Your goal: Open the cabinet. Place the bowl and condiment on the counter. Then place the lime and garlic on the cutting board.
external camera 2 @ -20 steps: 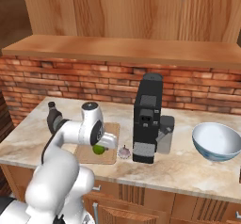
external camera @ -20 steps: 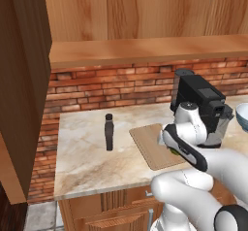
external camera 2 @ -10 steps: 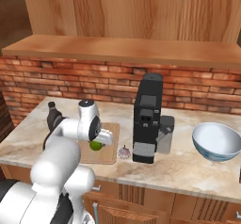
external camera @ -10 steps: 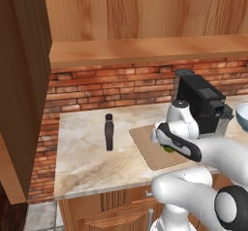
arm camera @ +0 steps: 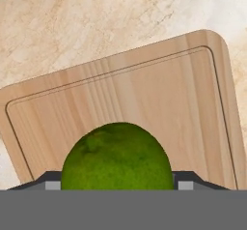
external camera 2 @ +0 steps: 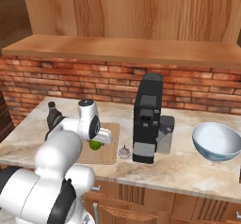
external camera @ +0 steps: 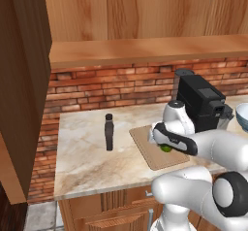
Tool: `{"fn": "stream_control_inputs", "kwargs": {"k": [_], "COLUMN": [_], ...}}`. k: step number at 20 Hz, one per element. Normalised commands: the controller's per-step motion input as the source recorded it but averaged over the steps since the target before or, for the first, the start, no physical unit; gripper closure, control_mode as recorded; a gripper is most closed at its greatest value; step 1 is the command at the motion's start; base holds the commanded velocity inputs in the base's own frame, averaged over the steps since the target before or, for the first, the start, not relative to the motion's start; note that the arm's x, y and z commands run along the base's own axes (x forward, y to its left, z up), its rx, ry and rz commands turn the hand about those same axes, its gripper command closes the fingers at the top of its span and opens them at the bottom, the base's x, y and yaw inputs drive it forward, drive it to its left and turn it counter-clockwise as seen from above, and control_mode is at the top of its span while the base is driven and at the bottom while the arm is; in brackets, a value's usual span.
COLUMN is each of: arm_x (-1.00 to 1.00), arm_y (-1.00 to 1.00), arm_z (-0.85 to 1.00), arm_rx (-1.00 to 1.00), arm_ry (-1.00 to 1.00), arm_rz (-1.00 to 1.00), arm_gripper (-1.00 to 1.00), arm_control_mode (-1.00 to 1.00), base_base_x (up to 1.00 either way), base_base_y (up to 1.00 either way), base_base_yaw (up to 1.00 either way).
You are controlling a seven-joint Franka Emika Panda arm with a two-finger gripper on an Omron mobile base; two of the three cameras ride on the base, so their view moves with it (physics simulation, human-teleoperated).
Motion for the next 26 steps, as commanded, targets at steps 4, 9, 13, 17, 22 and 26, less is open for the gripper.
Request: {"fn": "stream_control_inputs", "kwargs": {"k": [4, 9, 13, 17, 22, 26], "arm_x": [0.07, 0.06, 0.00, 0.00, -0.01, -0.10], "arm_y": [0.07, 0.01, 0.00, 0.00, 0.00, 0.00], "arm_z": [-0.14, -0.08, -0.01, 0.00, 0.09, 0.22], "arm_rx": [0.00, 0.00, 0.00, 0.00, 0.00, 0.00], "arm_ry": [0.00, 0.00, 0.00, 0.00, 0.00, 0.00], "arm_rz": [0.02, 0.02, 0.00, 0.00, 0.00, 0.00], "arm_gripper": [-1.00, -1.00, -1.00, -1.00, -1.00, -1.00], "arm_control_mode": [-1.00, -1.00, -1.00, -1.00, -1.00, -1.00], "base_base_x": [0.00, 0.00, 0.00, 0.00, 0.00, 0.00], "base_base_y": [0.00, 0.00, 0.00, 0.00, 0.00, 0.00], "base_base_yaw": [0.00, 0.00, 0.00, 0.00, 0.00, 0.00]}}
